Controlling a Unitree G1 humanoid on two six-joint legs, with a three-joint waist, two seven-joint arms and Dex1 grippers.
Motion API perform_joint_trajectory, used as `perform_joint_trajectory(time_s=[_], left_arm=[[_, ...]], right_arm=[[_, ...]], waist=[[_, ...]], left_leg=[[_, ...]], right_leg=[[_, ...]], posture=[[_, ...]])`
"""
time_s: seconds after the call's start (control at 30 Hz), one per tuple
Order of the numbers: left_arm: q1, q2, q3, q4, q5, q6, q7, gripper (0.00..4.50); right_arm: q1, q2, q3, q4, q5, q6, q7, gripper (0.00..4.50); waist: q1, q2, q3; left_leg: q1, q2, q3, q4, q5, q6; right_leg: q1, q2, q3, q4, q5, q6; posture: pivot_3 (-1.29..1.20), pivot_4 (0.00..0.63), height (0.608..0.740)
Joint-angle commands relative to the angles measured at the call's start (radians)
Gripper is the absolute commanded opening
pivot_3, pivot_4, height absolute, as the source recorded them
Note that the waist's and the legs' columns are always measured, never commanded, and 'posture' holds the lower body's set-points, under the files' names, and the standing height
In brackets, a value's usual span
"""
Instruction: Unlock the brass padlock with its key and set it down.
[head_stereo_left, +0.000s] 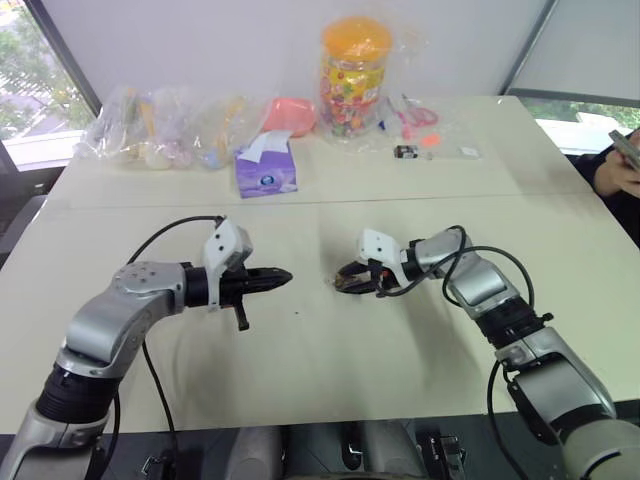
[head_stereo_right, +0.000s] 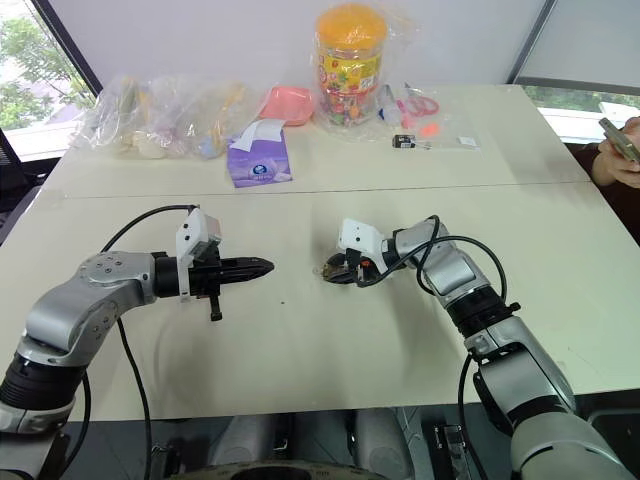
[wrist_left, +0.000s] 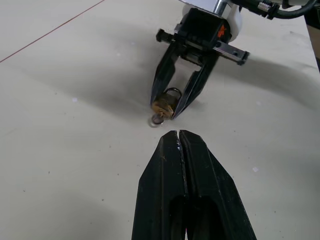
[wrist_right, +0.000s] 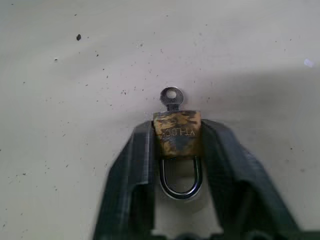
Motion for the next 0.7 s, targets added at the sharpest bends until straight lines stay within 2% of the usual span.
perform_joint_trajectory(time_s=[0.03, 0.1, 0.2, 0.33, 0.53, 0.63, 0.7], left_arm=[[-0.008, 0.002, 0.02, -0.021, -0.01, -0.007, 0.002, 0.0], [-0.016, -0.01, 0.019, -0.007, -0.021, -0.001, 0.0, 0.0], [-0.064, -0.08, 0.056, 0.064, -0.113, 0.051, 0.0, 0.0], [-0.165, -0.092, 0.021, 0.212, -0.093, 0.057, -0.062, 0.0], [-0.295, -0.131, 0.017, 0.357, -0.101, 0.074, -0.119, 0.0], [-0.334, -0.155, 0.032, 0.39, -0.121, 0.097, -0.127, 0.79], [-0.351, -0.161, 0.032, 0.399, -0.122, 0.1, -0.138, 1.54]], right_arm=[[0.034, 0.001, 0.011, -0.045, -0.041, -0.015, -0.025, 0.71], [0.047, -0.025, 0.008, -0.089, -0.107, -0.089, -0.092, 0.71], [0.041, -0.091, 0.019, -0.099, -0.31, -0.337, -0.302, 0.71], [0.038, -0.135, -0.029, -0.158, -0.433, -0.579, -0.513, 0.71], [0.059, -0.147, -0.082, -0.278, -0.474, -0.716, -0.615, 0.71], [0.076, -0.139, -0.093, -0.326, -0.476, -0.712, -0.619, 0.71], [0.082, -0.129, -0.098, -0.342, -0.472, -0.702, -0.617, 0.71]], waist=[[-0.005, 0.0, 0.0], [-0.009, 0.0, 0.0], [-0.007, 0.0, 0.0], [-0.008, 0.0, 0.0], [-0.013, 0.0, 0.0], [-0.011, -0.001, 0.0], [-0.011, -0.001, 0.001]], left_leg=[[0.0, 0.0, 0.0, 0.0, 0.0, 0.0], [0.0, 0.0, 0.0, 0.0, 0.0, 0.0], [0.0, 0.0, 0.0, 0.0, 0.0, 0.0], [-0.001, -0.002, 0.0, 0.002, 0.001, -0.002], [-0.001, -0.001, 0.0, 0.0, 0.001, -0.002], [-0.001, 0.0, 0.0, 0.0, 0.001, -0.002], [-0.001, -0.001, 0.0, 0.0, 0.001, -0.002]], right_leg=[[0.0, 0.0, 0.0, 0.0, 0.0, 0.0], [0.0, 0.0, 0.0, 0.0, 0.0, 0.0], [0.0, 0.0, 0.0, 0.0, 0.0, 0.0], [0.0, 0.0, -0.001, 0.0, 0.0, 0.0], [-0.001, 0.001, 0.0, 0.001, 0.0, 0.0], [-0.001, 0.001, 0.0, 0.001, 0.0, 0.0], [-0.001, 0.0, 0.0, 0.001, 0.0, 0.0]], posture=[[0.0, 0.15, 0.737], [0.0, 0.15, 0.737], [0.0, 0.15, 0.737], [0.0, 0.15, 0.737], [0.0, 0.15, 0.737], [0.0, 0.15, 0.737], [0.0, 0.15, 0.737]])
